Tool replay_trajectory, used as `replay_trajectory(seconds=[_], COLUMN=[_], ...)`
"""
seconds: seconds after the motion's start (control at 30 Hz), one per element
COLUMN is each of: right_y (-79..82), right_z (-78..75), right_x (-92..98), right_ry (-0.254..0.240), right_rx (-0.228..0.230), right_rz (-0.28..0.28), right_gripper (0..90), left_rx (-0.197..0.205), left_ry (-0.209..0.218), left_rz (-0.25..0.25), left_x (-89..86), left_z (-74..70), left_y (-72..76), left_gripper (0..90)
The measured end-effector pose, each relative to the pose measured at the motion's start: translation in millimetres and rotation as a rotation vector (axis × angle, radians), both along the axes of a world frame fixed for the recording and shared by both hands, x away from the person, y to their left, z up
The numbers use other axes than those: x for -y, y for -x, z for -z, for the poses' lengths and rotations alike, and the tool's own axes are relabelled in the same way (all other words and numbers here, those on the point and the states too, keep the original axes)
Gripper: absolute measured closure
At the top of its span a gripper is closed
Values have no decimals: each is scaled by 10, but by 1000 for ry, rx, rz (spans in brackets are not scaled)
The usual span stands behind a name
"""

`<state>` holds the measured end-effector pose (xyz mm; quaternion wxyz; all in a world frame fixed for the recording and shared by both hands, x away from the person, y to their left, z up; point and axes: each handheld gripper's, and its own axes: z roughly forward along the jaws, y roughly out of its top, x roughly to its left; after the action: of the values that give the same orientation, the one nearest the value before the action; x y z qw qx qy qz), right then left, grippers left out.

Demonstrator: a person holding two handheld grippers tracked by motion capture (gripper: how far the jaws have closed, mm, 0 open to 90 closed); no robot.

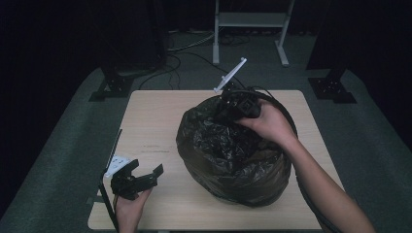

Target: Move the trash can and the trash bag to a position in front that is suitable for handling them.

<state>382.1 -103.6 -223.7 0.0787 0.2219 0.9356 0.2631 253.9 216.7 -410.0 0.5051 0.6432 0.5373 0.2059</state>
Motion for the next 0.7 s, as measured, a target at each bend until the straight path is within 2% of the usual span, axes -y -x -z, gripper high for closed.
replay_trajectory(seconds=[0.07,0.2,0.3,0.43,0.5,0.7], right_y=[-20,-42,-39,-1,37,157], right_z=[93,198,218,148,80,-152], right_x=[-12,-24,-27,9,34,89], right_ry=[54,146,166,125,88,-8], right_rx=[-2,23,32,45,55,89], right_rz=[7,32,35,32,31,17], right_gripper=[897,900,900,884,799,645], left_rx=[1,0,0,-1,1,1], left_ry=[2,2,2,2,4,5], left_rz=[0,3,4,1,0,3], left_x=[-3,11,10,-3,-3,5], left_z=[2,2,1,-2,-4,-9], left_y=[-1,-3,-2,3,2,4], left_gripper=[9,9,9,9,9,9])
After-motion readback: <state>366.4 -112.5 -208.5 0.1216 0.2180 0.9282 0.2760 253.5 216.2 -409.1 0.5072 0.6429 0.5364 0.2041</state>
